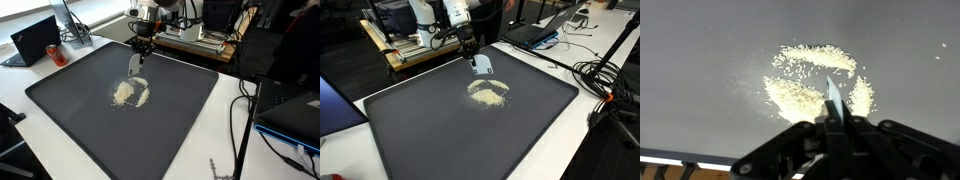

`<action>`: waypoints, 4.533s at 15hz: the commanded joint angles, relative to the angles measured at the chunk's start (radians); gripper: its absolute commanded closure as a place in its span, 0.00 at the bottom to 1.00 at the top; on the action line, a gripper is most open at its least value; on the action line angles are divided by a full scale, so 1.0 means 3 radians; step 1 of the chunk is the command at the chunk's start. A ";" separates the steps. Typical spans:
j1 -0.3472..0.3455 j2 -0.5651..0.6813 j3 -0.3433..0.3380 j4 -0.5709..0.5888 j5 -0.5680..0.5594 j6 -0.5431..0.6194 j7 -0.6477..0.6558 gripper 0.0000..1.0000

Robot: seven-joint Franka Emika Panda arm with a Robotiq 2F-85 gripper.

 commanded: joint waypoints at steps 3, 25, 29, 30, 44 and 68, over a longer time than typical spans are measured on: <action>0.0285 -0.0214 -0.0372 -0.0267 -0.0351 -0.0023 -0.0180 0.99; 0.1376 -0.0639 -0.1984 -0.0527 -0.0756 0.0131 -0.1410 0.99; 0.1323 -0.0550 -0.1927 -0.0448 -0.0813 0.0164 -0.1315 0.96; 0.1327 -0.0567 -0.1927 -0.0450 -0.0813 0.0162 -0.1327 0.96; 0.1149 -0.1128 -0.2079 -0.0508 -0.2810 -0.0924 -0.1625 0.99; 0.1243 -0.0796 -0.1837 0.0958 -0.5395 -0.3083 0.2323 0.99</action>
